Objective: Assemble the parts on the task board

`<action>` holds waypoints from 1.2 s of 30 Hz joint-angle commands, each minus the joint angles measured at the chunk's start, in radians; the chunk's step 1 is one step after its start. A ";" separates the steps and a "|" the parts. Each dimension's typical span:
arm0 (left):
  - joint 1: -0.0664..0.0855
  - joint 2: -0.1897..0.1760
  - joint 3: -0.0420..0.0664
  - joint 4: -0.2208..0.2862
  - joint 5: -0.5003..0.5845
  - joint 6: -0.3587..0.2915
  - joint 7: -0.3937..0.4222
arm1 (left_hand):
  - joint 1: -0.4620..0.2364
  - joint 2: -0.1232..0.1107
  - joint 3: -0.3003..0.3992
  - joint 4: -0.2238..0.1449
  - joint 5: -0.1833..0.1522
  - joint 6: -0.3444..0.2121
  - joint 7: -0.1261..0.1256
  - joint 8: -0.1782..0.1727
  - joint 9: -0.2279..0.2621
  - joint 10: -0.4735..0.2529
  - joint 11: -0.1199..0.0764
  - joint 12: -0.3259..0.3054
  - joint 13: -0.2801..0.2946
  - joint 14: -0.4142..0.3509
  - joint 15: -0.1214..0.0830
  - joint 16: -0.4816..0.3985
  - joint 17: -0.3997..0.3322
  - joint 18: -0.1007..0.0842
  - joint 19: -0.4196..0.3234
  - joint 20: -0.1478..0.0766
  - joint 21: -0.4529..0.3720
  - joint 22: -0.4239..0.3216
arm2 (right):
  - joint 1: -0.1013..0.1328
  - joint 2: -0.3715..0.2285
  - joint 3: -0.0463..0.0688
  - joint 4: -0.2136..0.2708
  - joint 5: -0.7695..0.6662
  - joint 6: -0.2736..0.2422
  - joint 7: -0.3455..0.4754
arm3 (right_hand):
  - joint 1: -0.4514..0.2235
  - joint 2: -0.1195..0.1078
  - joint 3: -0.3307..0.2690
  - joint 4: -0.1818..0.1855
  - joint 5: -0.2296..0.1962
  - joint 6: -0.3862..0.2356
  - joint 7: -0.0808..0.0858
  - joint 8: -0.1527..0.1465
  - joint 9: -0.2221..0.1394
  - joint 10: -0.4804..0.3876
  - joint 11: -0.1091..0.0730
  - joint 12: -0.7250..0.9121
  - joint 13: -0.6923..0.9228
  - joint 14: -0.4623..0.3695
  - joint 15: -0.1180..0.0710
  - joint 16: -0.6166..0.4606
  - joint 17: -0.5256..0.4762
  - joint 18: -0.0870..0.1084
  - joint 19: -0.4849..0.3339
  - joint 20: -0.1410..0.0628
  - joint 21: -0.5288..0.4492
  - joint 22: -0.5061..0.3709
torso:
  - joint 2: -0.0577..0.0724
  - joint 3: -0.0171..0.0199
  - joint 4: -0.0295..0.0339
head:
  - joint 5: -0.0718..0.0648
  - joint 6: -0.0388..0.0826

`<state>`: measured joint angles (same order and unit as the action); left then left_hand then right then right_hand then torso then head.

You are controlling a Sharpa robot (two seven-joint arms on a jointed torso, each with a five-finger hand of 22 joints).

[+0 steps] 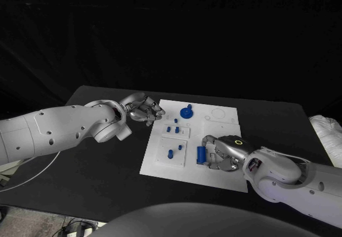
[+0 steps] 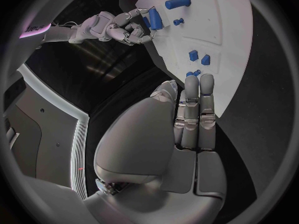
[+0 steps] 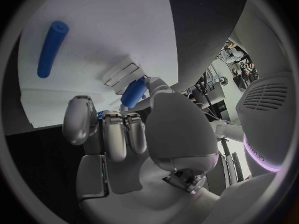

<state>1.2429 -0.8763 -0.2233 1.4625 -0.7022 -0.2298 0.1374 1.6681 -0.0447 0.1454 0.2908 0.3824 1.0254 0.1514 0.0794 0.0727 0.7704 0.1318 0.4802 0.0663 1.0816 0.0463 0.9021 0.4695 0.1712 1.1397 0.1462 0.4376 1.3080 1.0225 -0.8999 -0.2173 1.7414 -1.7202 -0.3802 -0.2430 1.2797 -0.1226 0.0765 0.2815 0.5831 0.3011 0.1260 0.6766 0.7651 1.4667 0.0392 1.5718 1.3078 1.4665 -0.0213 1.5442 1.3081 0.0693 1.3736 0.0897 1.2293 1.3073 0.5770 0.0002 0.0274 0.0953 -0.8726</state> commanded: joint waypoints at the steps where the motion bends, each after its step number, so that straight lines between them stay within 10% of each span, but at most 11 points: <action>1: -0.001 0.003 0.001 0.001 0.000 0.008 0.000 | 0.008 0.002 0.005 0.001 0.005 0.006 0.000 0.006 0.002 0.008 -0.003 -0.006 -0.002 -0.003 0.000 0.004 -0.002 0.005 -0.006 -0.002 -0.002 0.027 | -0.001 0.002 0.000 -0.001 0.014 0.006 0.015 | -0.022 0.001 0.003 0.004 0.006 0.012 -0.001 0.007 -0.010 0.104 -0.008 -0.001 0.263 0.084 -0.007 0.002 0.219 0.010 0.004 -0.006 0.004 0.158 | 0.001 -0.0002 0.0008 | -0.001 0.000; 36: -0.002 0.001 0.001 -0.004 0.000 0.013 -0.009 | 0.001 0.004 0.008 0.002 0.007 0.002 0.003 0.004 0.001 0.009 -0.001 -0.008 -0.002 -0.004 0.002 0.005 -0.004 0.005 -0.007 0.000 -0.004 0.027 | -0.001 -0.021 0.000 0.005 0.085 -0.085 0.089 | -0.148 0.030 0.084 0.005 0.209 0.158 -0.009 -0.002 -0.175 0.104 -0.016 -0.001 0.263 0.096 -0.015 0.017 0.244 0.002 0.028 -0.017 0.039 0.169 | 0.001 0.0005 0.0002 | 0.005 0.000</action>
<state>1.2415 -0.8768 -0.2233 1.4579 -0.7022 -0.2278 0.1271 1.6681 -0.0447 0.1482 0.2936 0.3823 1.0254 0.1514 0.0794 0.0732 0.7704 0.1317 0.4758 0.0664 1.0816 0.0463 0.9021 0.4674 0.1713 1.1398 0.1462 0.4376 1.3077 1.0222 -0.9208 -0.2172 1.7443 -1.6463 -0.4560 -0.1778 1.1262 -0.1028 0.1540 0.2846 0.7892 0.4262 0.1454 0.6766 0.5915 1.4669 0.0250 1.5718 1.3075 1.4665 -0.0362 1.5576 1.3076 0.0692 1.3973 0.0731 1.2636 1.3078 0.5779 0.0010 0.0268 0.1008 -0.8726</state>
